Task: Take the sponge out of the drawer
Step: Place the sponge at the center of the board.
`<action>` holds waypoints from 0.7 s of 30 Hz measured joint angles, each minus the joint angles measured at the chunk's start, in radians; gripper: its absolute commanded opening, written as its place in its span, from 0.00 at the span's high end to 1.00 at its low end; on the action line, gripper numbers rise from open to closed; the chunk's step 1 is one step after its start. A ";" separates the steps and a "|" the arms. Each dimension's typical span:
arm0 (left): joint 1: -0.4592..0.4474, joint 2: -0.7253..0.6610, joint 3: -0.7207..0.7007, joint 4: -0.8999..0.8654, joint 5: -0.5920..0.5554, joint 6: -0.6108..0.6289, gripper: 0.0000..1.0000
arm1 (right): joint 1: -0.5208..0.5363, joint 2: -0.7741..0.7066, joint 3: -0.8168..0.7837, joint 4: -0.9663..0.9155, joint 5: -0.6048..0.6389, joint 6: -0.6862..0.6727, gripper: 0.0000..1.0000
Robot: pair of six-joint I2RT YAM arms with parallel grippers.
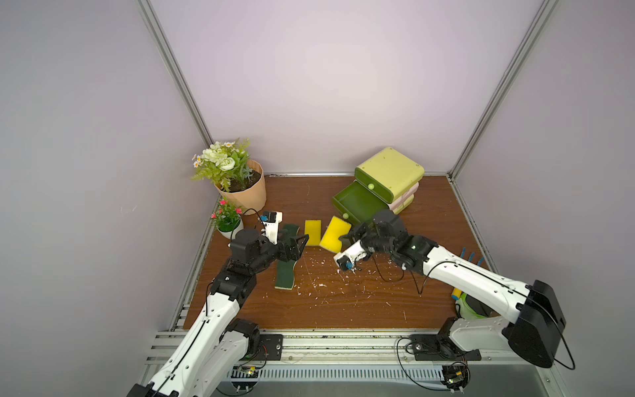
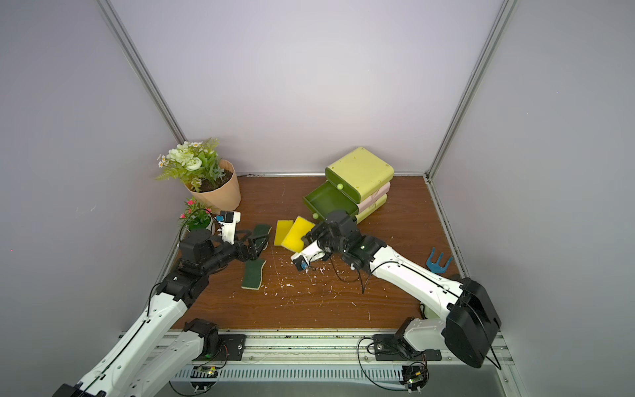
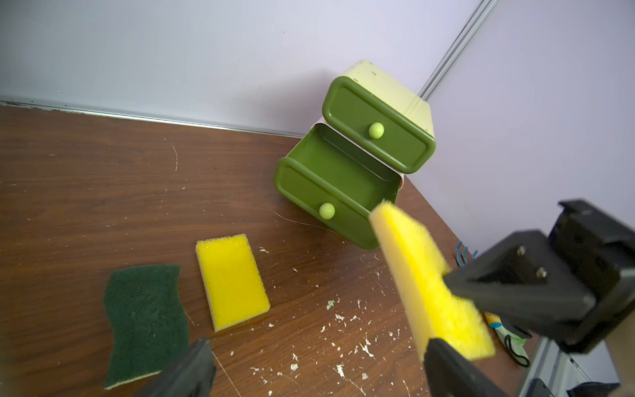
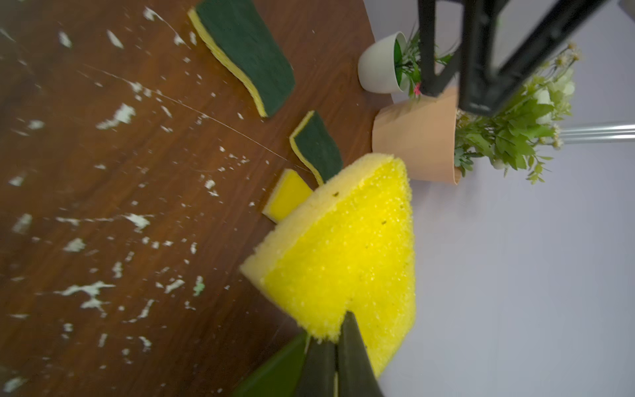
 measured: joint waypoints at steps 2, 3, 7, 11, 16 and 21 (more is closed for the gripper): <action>0.000 -0.002 -0.002 0.003 0.005 0.000 0.02 | 0.040 -0.031 -0.065 0.014 0.005 0.024 1.00; 0.000 -0.001 -0.002 0.004 0.005 -0.001 0.02 | 0.060 -0.041 -0.094 0.021 0.006 0.036 1.00; 0.000 0.003 -0.002 0.005 0.008 0.000 0.02 | 0.121 -0.048 -0.171 0.025 0.022 0.063 1.00; 0.000 0.005 -0.002 0.003 0.008 0.000 0.02 | 0.156 -0.029 -0.193 0.024 0.027 0.066 1.00; 0.000 0.005 -0.002 -0.001 0.002 0.000 0.02 | 0.200 0.045 -0.187 0.022 0.048 0.055 1.00; 0.000 0.005 -0.002 -0.008 -0.008 0.003 0.02 | 0.228 0.143 -0.132 0.012 0.072 0.018 1.00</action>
